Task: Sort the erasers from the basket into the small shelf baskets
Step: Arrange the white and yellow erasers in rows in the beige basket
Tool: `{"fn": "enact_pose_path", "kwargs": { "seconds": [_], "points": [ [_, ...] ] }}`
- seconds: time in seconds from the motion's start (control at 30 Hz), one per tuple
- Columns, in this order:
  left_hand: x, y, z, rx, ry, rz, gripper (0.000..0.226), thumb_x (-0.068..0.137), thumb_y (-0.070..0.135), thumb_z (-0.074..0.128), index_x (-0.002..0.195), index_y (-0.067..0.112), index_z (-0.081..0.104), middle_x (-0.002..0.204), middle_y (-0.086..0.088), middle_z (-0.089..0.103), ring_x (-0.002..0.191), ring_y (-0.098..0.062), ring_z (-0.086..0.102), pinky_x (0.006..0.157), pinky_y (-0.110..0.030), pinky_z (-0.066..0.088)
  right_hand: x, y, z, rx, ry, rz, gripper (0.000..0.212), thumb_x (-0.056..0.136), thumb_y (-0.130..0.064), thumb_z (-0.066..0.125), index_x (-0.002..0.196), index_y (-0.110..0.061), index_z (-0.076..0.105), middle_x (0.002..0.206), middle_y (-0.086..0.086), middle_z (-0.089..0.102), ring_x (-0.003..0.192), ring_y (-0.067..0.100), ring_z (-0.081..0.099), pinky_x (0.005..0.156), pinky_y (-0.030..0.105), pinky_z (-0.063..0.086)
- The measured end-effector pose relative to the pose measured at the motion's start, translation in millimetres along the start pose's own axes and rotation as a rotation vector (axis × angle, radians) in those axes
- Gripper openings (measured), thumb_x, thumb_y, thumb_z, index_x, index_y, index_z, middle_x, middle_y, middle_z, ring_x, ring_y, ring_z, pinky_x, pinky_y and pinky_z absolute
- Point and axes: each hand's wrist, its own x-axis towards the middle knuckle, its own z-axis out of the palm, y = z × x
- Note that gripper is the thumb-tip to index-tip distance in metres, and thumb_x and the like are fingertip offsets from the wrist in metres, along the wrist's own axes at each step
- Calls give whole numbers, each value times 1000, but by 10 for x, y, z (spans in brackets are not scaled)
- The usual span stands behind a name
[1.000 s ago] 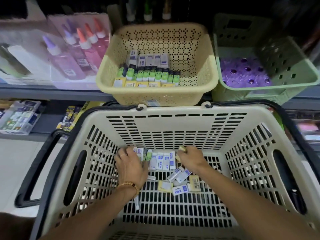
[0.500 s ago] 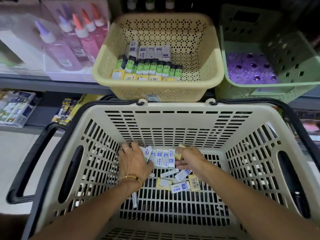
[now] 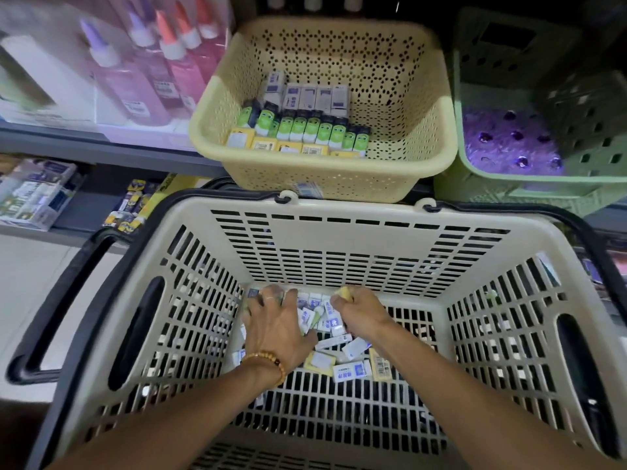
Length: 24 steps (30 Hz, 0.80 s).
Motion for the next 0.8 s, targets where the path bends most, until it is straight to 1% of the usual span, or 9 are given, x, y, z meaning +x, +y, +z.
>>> {"fn": "enact_pose_path", "kwargs": {
  "seconds": [0.1,0.2,0.3,0.37,0.47,0.6,0.67,0.73,0.8],
  "points": [
    [0,-43,35,-6,-60,9,68,77,53,62,137,37,33,154,-3,21,142,-46,8,110,-59,21,-3,7,6,-78,-5,-18,19,90,-20,68,80,-16,53,67,-3,48,60,13,45,59,27,39],
    [-28,-159,61,64,0,110,63,78,44,63,135,39,36,149,2,33,128,-39,29,99,-48,41,6,-29,69,-149,-4,-27,20,83,-15,76,85,-16,57,72,-3,53,61,9,50,52,20,39],
    [28,-273,38,25,5,148,60,77,44,64,131,43,38,140,5,36,118,-31,33,93,-41,49,19,-23,114,-172,7,-46,15,84,-14,74,83,-17,59,72,-4,55,57,5,50,42,11,38],
    [71,-318,25,-23,-27,155,59,75,44,66,129,44,41,135,6,36,117,-28,31,95,-42,47,-2,-19,110,-160,13,-41,16,87,-15,72,99,-14,63,81,-3,58,60,5,50,49,17,45],
    [125,-341,-33,-140,-59,116,56,73,43,69,124,46,47,131,6,40,115,-26,30,93,-38,45,-21,-5,109,-155,-12,-41,40,90,-17,69,127,-13,55,101,-1,61,67,5,52,59,19,47],
    [189,-313,-244,-487,-124,-25,56,72,32,79,120,42,52,121,0,47,116,-28,43,92,-38,48,-43,-6,119,-300,-40,-79,16,89,-21,70,99,-14,60,84,-2,58,65,7,54,50,14,43],
    [185,-312,-344,-651,-145,-46,56,72,27,81,120,36,53,98,4,52,87,-15,63,74,-31,56,-70,9,125,-359,-43,-112,21,88,-24,72,96,-15,54,99,0,53,79,9,55,59,17,43],
    [164,-310,-432,-782,-172,-55,55,73,27,81,119,33,53,93,12,52,65,-2,57,59,-17,50,-111,9,135,-384,-62,-133,21,90,-23,70,100,-17,53,106,1,50,87,10,54,67,18,42],
    [130,-295,-529,-923,-206,-84,51,72,26,82,114,33,54,98,18,50,73,2,52,56,-7,44,-153,-20,116,-328,-81,-116,11,93,-19,66,92,-17,56,93,0,53,72,7,52,59,17,42]
  ]
}}
